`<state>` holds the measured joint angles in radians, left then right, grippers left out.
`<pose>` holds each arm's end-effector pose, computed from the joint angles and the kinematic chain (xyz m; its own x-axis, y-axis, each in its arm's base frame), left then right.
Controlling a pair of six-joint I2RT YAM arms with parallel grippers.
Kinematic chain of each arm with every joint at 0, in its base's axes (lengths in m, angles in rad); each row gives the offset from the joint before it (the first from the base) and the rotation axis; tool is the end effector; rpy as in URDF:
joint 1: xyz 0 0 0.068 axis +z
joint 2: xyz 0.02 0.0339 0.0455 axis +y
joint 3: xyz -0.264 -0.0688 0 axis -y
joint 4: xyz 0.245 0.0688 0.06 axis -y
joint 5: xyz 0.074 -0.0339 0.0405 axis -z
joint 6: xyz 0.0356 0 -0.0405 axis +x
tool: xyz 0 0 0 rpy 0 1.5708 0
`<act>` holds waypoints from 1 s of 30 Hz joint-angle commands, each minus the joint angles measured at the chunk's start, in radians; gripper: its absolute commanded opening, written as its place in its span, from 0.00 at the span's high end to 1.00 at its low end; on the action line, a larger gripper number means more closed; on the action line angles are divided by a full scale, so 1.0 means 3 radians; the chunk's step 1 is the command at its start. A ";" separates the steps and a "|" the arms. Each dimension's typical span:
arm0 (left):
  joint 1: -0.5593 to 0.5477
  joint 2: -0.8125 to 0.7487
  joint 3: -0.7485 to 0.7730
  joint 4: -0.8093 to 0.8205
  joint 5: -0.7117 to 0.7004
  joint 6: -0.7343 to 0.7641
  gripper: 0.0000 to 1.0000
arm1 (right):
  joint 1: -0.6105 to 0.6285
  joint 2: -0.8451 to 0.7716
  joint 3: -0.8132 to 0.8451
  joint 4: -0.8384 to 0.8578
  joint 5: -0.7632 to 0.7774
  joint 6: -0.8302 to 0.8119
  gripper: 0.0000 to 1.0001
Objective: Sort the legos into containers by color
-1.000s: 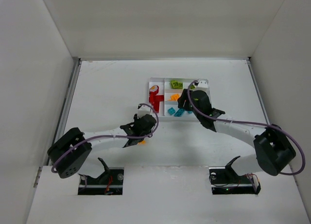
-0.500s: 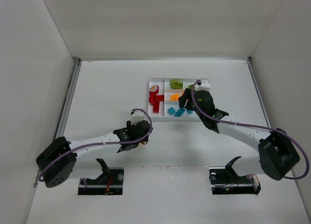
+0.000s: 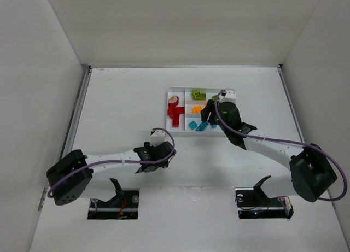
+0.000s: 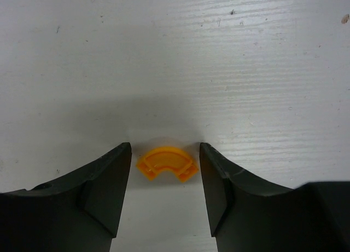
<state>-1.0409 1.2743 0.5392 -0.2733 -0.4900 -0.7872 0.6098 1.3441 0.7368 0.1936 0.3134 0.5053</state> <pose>0.1262 -0.1823 0.1570 -0.7513 0.0459 -0.6584 0.1449 0.9847 -0.0967 0.2480 0.1599 0.2368 -0.4401 0.2543 -0.8612 -0.1147 0.9353 0.3348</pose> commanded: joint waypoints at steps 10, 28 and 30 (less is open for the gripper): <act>-0.0030 -0.0075 0.0069 -0.0459 0.0094 -0.0265 0.45 | 0.0005 0.0004 0.0060 0.0132 -0.0022 0.0024 0.32; -0.0122 -0.0009 0.0049 -0.0234 0.0099 -0.0234 0.60 | 0.0015 -0.0037 0.0049 0.0132 -0.0022 0.0024 0.32; -0.0117 -0.0039 0.0064 -0.0239 0.0094 -0.0234 0.63 | 0.0015 -0.0037 0.0049 0.0132 -0.0022 0.0024 0.32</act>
<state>-1.0718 1.2682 0.5480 -0.3233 -0.4835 -0.8356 0.6102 1.3441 0.7368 0.1940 0.3134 0.5049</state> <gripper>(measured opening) 0.426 0.677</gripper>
